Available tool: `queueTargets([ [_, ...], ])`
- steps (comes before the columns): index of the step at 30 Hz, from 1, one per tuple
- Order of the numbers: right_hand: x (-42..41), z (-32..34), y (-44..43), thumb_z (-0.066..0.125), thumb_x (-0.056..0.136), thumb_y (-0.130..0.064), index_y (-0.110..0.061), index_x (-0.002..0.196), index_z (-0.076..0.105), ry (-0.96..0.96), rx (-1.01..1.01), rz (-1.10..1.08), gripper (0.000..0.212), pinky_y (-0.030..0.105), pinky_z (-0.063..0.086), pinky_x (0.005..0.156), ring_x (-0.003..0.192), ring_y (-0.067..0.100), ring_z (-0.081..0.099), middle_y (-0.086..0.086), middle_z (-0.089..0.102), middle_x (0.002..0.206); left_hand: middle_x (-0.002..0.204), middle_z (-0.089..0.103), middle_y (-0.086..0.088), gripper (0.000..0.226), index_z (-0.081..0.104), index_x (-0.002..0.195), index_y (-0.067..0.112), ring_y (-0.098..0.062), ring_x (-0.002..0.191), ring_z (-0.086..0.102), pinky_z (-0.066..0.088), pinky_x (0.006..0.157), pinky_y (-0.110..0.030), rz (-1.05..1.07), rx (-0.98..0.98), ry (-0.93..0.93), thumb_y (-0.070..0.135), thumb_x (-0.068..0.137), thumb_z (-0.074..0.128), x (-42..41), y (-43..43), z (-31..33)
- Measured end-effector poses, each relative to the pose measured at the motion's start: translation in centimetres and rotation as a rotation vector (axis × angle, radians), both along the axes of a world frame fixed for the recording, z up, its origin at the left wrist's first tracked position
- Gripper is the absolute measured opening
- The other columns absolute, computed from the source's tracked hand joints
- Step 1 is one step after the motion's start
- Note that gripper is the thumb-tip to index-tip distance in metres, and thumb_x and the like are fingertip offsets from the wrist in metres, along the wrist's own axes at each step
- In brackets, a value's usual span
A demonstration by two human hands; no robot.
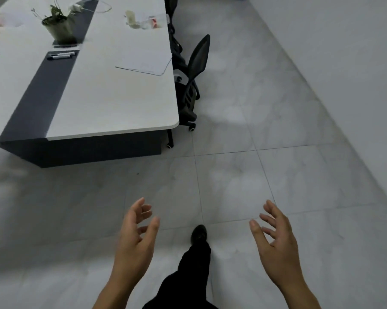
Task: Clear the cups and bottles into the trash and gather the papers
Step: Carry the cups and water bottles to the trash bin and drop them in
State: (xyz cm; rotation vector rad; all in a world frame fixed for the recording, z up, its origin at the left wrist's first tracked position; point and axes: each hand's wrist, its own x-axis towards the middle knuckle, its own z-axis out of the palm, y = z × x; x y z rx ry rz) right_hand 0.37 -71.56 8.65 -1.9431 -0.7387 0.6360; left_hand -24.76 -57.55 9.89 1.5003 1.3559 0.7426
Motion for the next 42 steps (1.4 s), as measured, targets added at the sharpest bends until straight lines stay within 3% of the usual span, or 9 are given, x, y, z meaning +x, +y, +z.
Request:
queueTargets([
  [3, 8.0, -0.2, 5.8, 0.065, 0.091, -0.032, -0.044, 0.138, 0.038, 0.02, -0.038, -0.025, 0.056, 0.027, 0.049, 0.094, 0.119, -0.002, 0.054, -0.02, 0.051, 0.136, 0.122, 0.058, 0.009, 0.046, 0.043, 0.138, 0.027, -0.002, 0.112, 0.057, 0.051, 0.088, -0.026, -0.027, -0.022, 0.006, 0.016, 0.096, 0.058, 8.3, 6.6, -1.4],
  [10, 25.8, 4.1, 17.4, 0.062, 0.091, -0.036, -0.038, 0.141, 0.041, -0.005, -0.02, -0.136, 0.054, 0.027, 0.048, 0.095, 0.118, -0.001, 0.054, -0.017, 0.053, 0.135, 0.123, 0.057, 0.011, 0.046, 0.044, 0.14, 0.025, 0.005, 0.111, 0.056, 0.048, 0.081, -0.017, -0.205, 0.066, 0.009, 0.022, 0.097, 0.058, 28.6, 23.0, 2.9],
  [15, 38.1, 2.9, 24.9, 0.057, 0.087, -0.044, -0.03, 0.145, 0.041, 0.003, 0.028, -0.23, 0.061, 0.016, 0.042, 0.089, 0.119, -0.004, 0.053, -0.016, 0.052, 0.135, 0.125, 0.057, 0.011, 0.05, 0.043, 0.143, 0.022, 0.0, 0.114, 0.057, 0.048, 0.083, -0.013, -0.3, 0.122, 0.011, 0.022, 0.096, 0.059, 42.4, 33.0, 3.4],
  [20, 52.4, -0.4, 35.2, 0.055, 0.09, -0.045, -0.033, 0.145, 0.037, 0.02, 0.025, -0.164, 0.06, 0.028, 0.048, 0.097, 0.12, 0.0, 0.052, -0.013, 0.05, 0.139, 0.128, 0.056, 0.004, 0.05, 0.042, 0.142, 0.022, -0.006, 0.117, 0.056, 0.047, 0.083, -0.017, -0.227, 0.109, 0.037, 0.02, 0.096, 0.059, 55.8, 41.1, 1.5],
  [23, 60.2, 1.1, 42.4, 0.056, 0.092, -0.042, -0.032, 0.145, 0.038, 0.029, 0.018, -0.067, 0.058, 0.018, 0.044, 0.092, 0.119, -0.004, 0.052, -0.014, 0.05, 0.138, 0.128, 0.056, 0.006, 0.051, 0.042, 0.142, 0.022, -0.01, 0.12, 0.056, 0.049, 0.087, -0.023, -0.142, 0.091, 0.002, 0.019, 0.095, 0.06, 62.4, 45.4, 3.4],
  [28, 70.7, 5.3, 55.7, 0.056, 0.089, -0.048, -0.035, 0.144, 0.039, -0.015, 0.027, 0.139, 0.059, 0.016, 0.044, 0.091, 0.12, -0.006, 0.051, -0.02, 0.049, 0.138, 0.125, 0.056, 0.015, 0.058, 0.042, 0.143, 0.02, 0.0, 0.116, 0.056, 0.051, 0.086, -0.024, -0.013, 0.184, -0.003, 0.034, 0.089, 0.058, 69.3, 54.1, 6.6],
  [33, 78.0, 4.0, 68.9, 0.061, 0.092, -0.04, -0.035, 0.146, 0.039, -0.036, 0.026, 0.251, 0.059, 0.02, 0.047, 0.094, 0.119, -0.008, 0.051, -0.026, 0.049, 0.135, 0.129, 0.056, 0.011, 0.056, 0.041, 0.143, 0.022, -0.006, 0.121, 0.055, 0.046, 0.085, -0.019, 0.162, 0.147, -0.003, 0.023, 0.091, 0.062, 74.2, 63.5, 3.0],
  [37, 82.3, 1.0, 78.9, 0.056, 0.088, -0.052, -0.043, 0.139, 0.041, -0.04, -0.065, 0.284, 0.054, 0.026, 0.048, 0.097, 0.118, -0.001, 0.053, -0.021, 0.049, 0.134, 0.13, 0.055, 0.01, 0.055, 0.043, 0.141, 0.025, -0.009, 0.123, 0.054, 0.046, 0.086, -0.02, 0.227, 0.061, -0.019, 0.025, 0.091, 0.065, 78.8, 72.8, -0.9],
  [42, 87.3, 2.6, 92.7, 0.053, 0.086, -0.055, -0.041, 0.14, 0.045, -0.066, -0.103, 0.355, 0.056, 0.017, 0.044, 0.087, 0.114, 0.001, 0.055, -0.018, 0.049, 0.133, 0.132, 0.052, 0.002, 0.057, 0.042, 0.144, 0.018, -0.01, 0.12, 0.054, 0.051, 0.089, -0.025, 0.283, 0.093, -0.004, 0.022, 0.093, 0.065, 83.9, 87.2, 0.6],
])
